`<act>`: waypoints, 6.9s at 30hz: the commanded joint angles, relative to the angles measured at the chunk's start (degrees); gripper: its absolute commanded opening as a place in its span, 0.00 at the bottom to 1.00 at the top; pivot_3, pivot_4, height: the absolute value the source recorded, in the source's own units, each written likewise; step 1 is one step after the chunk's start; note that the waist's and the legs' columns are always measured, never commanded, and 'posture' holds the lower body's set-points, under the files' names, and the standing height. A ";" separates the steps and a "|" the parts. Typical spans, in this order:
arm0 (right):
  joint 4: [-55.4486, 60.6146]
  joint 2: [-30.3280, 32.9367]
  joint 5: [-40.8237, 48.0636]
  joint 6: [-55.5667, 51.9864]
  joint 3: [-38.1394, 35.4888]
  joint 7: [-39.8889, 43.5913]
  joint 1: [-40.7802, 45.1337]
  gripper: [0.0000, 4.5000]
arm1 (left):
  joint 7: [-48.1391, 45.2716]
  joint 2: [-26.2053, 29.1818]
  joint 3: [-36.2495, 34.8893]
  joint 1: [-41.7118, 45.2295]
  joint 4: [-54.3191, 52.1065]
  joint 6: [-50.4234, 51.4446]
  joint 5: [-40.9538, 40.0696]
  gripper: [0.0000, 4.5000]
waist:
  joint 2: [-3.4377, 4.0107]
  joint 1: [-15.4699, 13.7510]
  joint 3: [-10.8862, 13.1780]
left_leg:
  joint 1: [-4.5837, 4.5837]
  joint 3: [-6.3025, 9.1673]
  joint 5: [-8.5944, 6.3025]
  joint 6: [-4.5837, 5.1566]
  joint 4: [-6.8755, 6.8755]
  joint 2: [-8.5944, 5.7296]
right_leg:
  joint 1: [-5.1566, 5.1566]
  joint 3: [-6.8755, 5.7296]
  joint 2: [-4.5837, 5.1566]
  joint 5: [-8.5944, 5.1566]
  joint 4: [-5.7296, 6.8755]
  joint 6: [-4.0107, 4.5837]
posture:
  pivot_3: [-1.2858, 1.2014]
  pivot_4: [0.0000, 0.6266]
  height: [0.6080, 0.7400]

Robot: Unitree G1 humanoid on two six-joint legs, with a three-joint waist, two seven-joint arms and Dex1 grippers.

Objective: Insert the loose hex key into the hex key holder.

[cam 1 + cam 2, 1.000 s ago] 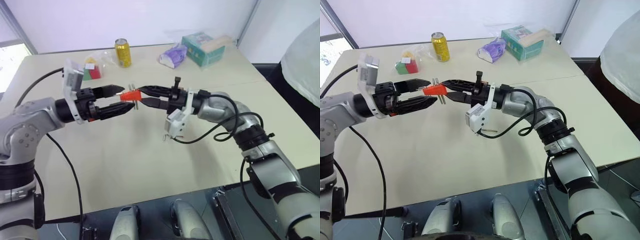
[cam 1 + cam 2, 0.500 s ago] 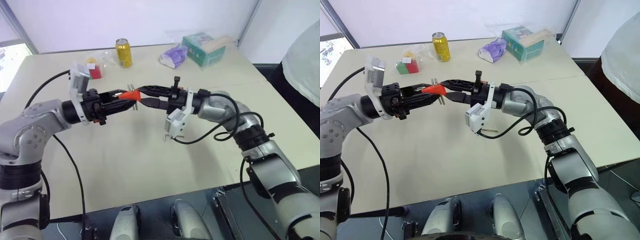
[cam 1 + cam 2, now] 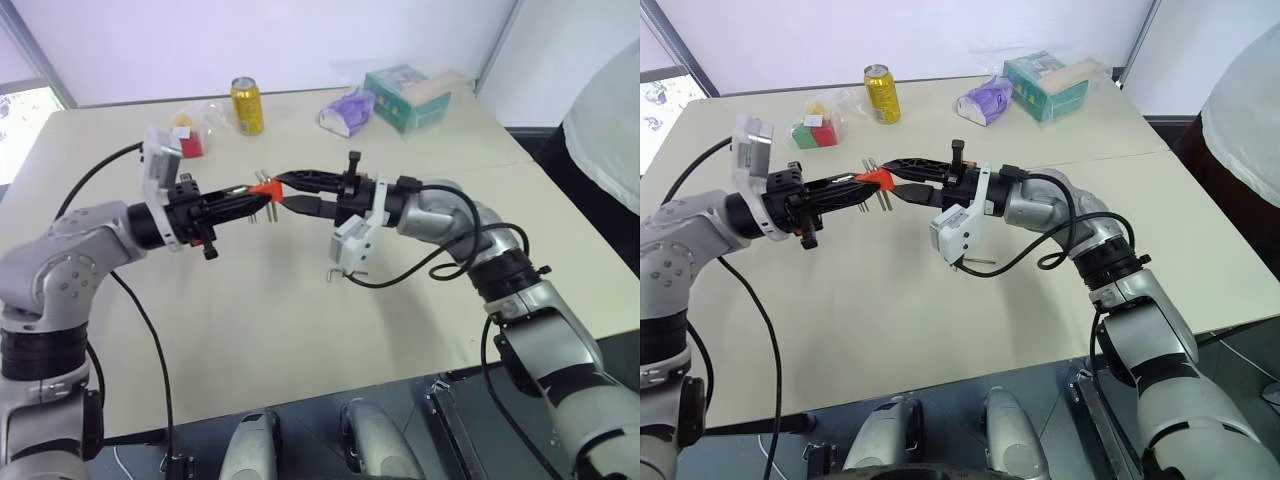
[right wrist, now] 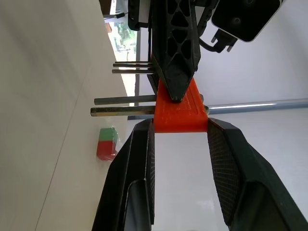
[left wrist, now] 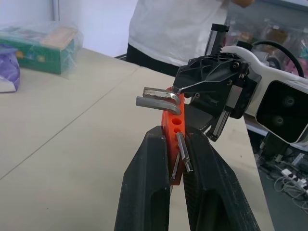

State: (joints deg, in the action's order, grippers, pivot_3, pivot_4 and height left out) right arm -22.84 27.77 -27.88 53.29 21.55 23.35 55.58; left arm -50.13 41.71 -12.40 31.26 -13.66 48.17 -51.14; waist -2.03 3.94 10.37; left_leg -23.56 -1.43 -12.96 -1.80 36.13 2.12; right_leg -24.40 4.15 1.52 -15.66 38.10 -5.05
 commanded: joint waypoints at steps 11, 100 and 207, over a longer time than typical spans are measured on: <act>2.20 2.47 5.64 -3.87 -0.15 8.00 -0.96 0.99 | -0.33 0.75 -0.90 -0.61 -2.18 -1.75 0.92 0.00 | 0.00 -0.01 0.00 | 0.00 0.00 0.00 0.00 0.01 0.00 | 0.01 0.00 0.00 0.00 0.00 0.00 | 0.52 0.24 1.00; 23.22 -33.34 44.46 -58.08 -17.68 -2.30 -6.02 0.01 | 6.79 -6.58 3.18 4.84 1.89 -10.24 10.13 0.00 | 0.03 -1.18 0.01 | -0.03 0.01 0.00 0.01 -0.06 0.01 | 0.02 -0.12 -0.04 0.00 -0.02 -0.01 | 0.52 0.24 1.00; 17.24 -31.43 38.49 -49.36 -14.92 -0.96 -7.17 0.01 | 7.94 -8.23 2.16 7.34 1.32 -8.56 8.52 0.00 | 0.03 -1.30 0.01 | -0.05 0.02 0.00 0.01 -0.05 0.02 | 0.00 -0.12 -0.02 0.00 -0.03 -0.01 | 0.52 0.24 1.00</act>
State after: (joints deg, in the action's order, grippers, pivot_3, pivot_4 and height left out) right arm -6.49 -3.49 10.56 2.31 6.83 22.22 48.15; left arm -42.22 33.46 -8.71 36.87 -10.77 40.74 -41.90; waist -1.99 2.64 10.38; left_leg -23.61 -1.41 -12.96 -1.78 36.07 2.15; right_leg -24.40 4.03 1.50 -15.66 38.07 -5.06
